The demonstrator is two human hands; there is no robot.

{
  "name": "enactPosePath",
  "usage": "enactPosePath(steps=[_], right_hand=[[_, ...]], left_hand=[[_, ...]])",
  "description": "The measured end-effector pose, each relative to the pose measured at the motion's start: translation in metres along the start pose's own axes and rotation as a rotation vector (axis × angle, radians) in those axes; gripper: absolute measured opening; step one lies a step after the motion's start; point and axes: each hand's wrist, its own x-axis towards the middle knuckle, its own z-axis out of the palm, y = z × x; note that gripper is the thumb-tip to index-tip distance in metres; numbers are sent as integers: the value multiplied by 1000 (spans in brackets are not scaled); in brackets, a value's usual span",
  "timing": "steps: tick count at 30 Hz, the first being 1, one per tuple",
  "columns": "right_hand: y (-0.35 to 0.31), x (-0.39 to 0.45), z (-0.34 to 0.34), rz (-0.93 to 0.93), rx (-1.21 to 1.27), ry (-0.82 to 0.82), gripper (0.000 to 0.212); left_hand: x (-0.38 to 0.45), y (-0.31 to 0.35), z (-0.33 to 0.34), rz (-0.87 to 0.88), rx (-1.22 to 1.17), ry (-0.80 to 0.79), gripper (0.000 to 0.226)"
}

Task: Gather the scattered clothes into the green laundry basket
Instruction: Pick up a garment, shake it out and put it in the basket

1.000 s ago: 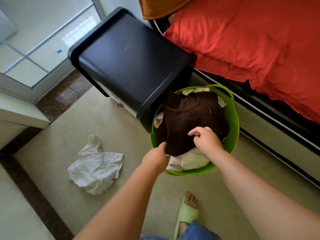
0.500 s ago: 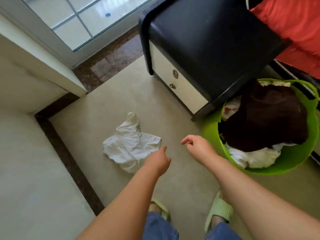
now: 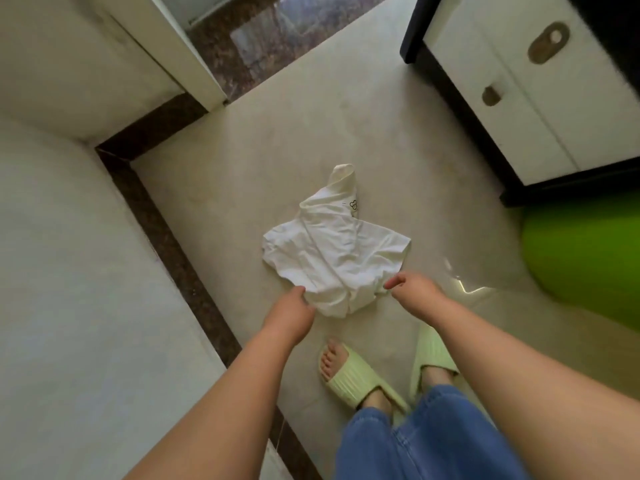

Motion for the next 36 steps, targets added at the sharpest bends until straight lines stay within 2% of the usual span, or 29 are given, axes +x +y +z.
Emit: enactPosePath(steps=[5,10,14,16,18,21,24,25,27,29,31,33,35,36], right_hand=[[-12,59,36,-17,-92,-50,34],[-29,121,72,-14,-36,23,55],[-50,160,77,-210,-20,316,66],[-63,180,73,-308,-30,328,74],[-75,199,69,-314,-101,242,81],[-89,206,58,-277,-284,155,71],[-85,178,54,-342,-285,232,35],[-80,163,50,-384,-241,293,25],[-68,130,49,-461,-151,367,26],[-57,92,45,-569,-91,328,31],[-49,59,41,-724,-82,210,31],[-47,28,30,-771,-20,104,21],[-52,3,11,-720,117,142,25],[-57,-7,-3,-683,168,235,27]], left_hand=[[60,-13,26,-29,-197,-16,54],[116,-33,44,-109,-380,-9,55],[157,-48,58,-160,-571,15,71],[165,-50,62,-156,-619,21,71],[167,-48,62,-134,-639,23,67],[163,-46,62,-99,-656,52,54],[149,-35,56,-55,-699,137,40],[140,-24,51,-19,-747,156,42],[121,-3,40,70,-879,96,60],[101,23,27,172,-941,14,74],[83,46,19,232,-961,65,50],[62,64,6,173,-1044,229,20],[40,70,-6,99,-1115,304,18],[25,71,-15,107,-1126,292,19]])
